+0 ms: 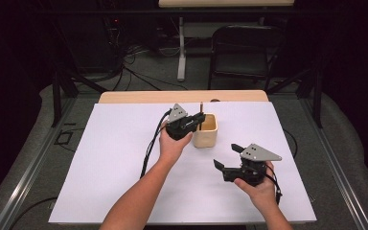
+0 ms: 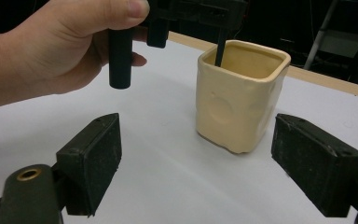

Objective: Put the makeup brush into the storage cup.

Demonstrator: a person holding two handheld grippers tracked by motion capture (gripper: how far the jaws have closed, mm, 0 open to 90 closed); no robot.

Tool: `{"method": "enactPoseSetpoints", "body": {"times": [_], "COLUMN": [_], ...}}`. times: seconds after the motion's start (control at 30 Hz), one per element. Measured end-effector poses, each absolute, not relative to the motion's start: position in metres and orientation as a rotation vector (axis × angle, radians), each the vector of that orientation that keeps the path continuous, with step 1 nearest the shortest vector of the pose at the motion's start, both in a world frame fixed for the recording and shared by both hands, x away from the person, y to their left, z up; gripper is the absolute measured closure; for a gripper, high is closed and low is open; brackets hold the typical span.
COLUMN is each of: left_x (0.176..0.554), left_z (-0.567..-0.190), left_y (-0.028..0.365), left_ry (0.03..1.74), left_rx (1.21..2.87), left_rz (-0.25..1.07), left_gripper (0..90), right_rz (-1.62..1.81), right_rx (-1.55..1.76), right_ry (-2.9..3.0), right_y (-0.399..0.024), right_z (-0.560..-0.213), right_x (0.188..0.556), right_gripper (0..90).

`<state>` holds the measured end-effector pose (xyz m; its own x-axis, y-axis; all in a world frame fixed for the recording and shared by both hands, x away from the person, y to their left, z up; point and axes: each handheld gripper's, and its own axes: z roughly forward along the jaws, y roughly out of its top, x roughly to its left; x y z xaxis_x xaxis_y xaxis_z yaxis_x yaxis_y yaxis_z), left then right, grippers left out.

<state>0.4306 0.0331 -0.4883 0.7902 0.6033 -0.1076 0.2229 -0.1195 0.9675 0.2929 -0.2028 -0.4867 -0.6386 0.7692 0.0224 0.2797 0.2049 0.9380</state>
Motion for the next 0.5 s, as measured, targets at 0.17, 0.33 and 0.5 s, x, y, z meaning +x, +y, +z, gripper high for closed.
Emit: {"method": "enactPoseSetpoints", "body": {"times": [0.17,0.33,0.5], "left_x": [0.43,0.429,0.429], "left_z": [-0.494,-0.5,-0.505], "left_y": [0.032,0.033,0.034], "left_ry": [0.656,0.665,0.672], "left_rx": [1.698,1.701,1.707], "left_rz": [0.36,0.366,0.369], "left_gripper": [82.9,82.9,82.9], "right_rz": [1.428,1.424,1.425], "right_rx": [0.97,0.969,0.97], "right_ry": [2.034,2.039,2.037], "right_y": [-0.202,-0.202,-0.202], "right_z": [-0.488,-0.488,-0.488], "right_x": [0.293,0.293,0.293], "right_gripper": [15.7,15.7,15.8]}}
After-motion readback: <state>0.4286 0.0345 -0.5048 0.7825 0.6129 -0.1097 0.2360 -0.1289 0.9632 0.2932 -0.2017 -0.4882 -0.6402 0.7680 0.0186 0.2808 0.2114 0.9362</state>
